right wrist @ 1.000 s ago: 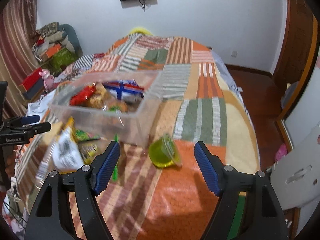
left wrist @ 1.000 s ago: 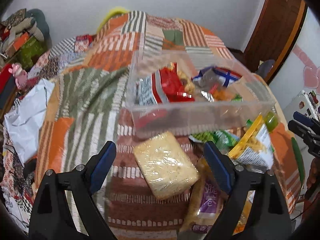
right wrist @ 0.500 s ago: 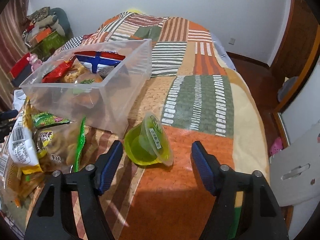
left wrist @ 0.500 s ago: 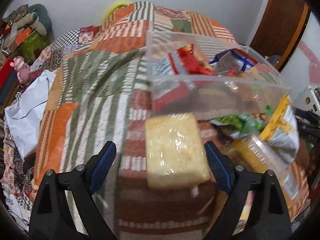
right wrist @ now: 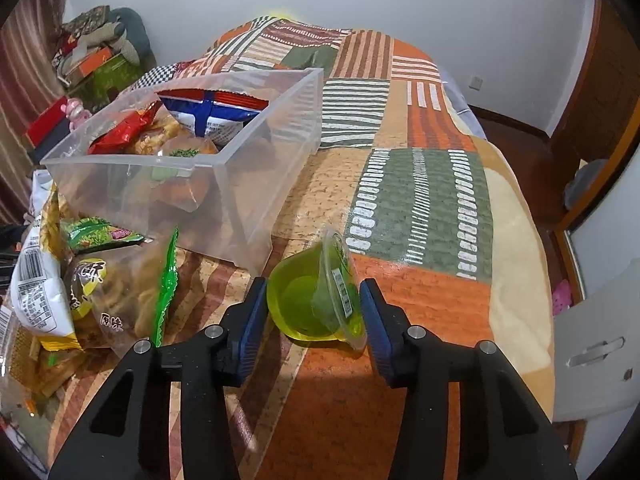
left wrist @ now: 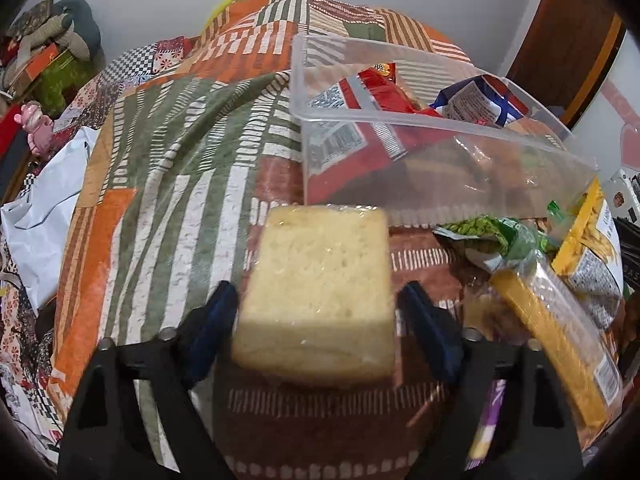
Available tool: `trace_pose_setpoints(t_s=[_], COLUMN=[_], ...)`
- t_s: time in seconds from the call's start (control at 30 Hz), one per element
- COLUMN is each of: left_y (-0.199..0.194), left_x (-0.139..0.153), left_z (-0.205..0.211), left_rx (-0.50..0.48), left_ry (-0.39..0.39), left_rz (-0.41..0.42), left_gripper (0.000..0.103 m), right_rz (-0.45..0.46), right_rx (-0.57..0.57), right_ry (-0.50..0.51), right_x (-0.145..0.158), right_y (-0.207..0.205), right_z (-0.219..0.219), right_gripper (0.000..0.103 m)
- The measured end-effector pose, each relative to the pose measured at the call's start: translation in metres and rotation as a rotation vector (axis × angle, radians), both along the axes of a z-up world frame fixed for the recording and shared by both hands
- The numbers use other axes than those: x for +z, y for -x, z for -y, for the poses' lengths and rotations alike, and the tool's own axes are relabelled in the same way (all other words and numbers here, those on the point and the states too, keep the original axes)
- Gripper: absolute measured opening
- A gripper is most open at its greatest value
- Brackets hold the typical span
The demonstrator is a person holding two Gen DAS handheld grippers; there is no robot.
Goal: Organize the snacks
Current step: 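Grasp the green jelly cup with right tool while left tool grasps the wrapped sponge cake, then carry the jelly cup and sponge cake into the clear box and release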
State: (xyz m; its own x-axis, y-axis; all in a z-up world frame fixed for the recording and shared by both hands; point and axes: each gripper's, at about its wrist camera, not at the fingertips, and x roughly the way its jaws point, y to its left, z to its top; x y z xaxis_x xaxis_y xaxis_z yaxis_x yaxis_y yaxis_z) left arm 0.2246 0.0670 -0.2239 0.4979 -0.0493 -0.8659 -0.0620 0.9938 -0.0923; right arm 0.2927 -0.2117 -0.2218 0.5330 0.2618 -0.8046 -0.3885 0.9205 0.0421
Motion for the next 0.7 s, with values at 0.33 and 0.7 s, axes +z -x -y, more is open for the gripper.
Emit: trace_pose_setpoints(t_s=[0.33, 0.7], left_y=[0.013, 0.04], left_x=[0.008, 0.054], left_z=[0.0, -0.007], left_rx=[0.003, 0.024], left_ry=[-0.012, -0.002], left_rz=[0.029, 0.128], left_gripper=[0.056, 0.056], right_rz=[0.023, 0.107], right_rx=[-0.015, 0.001], right_ry=[-0.051, -0.125], right_x=[0.015, 0.058], right_y=[0.017, 0.033], right_z=[0.01, 0.007], right_gripper=[0.041, 0.041])
